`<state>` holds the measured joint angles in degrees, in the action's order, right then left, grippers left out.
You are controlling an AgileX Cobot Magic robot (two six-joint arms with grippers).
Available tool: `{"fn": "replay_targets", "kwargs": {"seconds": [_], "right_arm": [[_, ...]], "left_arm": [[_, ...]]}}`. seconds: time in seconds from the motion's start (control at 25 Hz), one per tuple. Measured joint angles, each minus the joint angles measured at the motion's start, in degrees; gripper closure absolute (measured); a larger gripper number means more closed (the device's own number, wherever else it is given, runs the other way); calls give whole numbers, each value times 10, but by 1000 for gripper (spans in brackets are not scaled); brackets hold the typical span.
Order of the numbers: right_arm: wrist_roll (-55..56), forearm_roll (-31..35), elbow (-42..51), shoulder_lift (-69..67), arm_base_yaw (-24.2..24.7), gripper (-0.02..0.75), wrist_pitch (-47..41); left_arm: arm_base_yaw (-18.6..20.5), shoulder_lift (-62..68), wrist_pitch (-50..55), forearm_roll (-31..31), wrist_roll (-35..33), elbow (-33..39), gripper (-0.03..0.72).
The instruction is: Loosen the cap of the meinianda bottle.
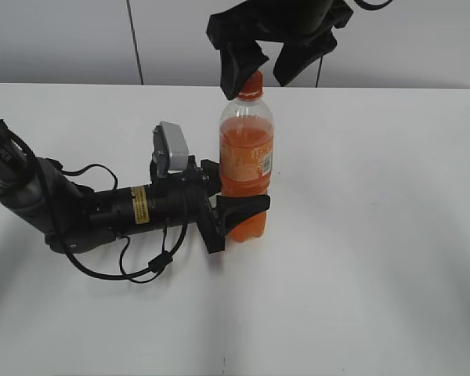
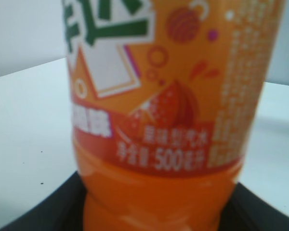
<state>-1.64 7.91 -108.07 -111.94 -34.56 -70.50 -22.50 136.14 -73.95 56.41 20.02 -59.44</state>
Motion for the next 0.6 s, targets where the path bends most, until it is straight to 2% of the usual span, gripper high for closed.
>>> {"fn": "replay_targets", "kwargs": {"seconds": [0.12, 0.2, 0.32, 0.52, 0.6], "right_arm": [[-1, 0, 0, 0, 0, 157, 0], [-1, 0, 0, 0, 0, 186, 0], [-1, 0, 0, 0, 0, 270, 0], [-2, 8, -8, -1, -1, 462, -1], [-11, 8, -14, -4, -1, 464, -3]], "left_arm": [[0, 0, 0, 0, 0, 0, 293], [0, 0, 0, 0, 0, 0, 293], [0, 0, 0, 0, 0, 0, 293], [0, 0, 0, -1, 1, 0, 293], [0, 0, 0, -2, 3, 0, 293]]}}
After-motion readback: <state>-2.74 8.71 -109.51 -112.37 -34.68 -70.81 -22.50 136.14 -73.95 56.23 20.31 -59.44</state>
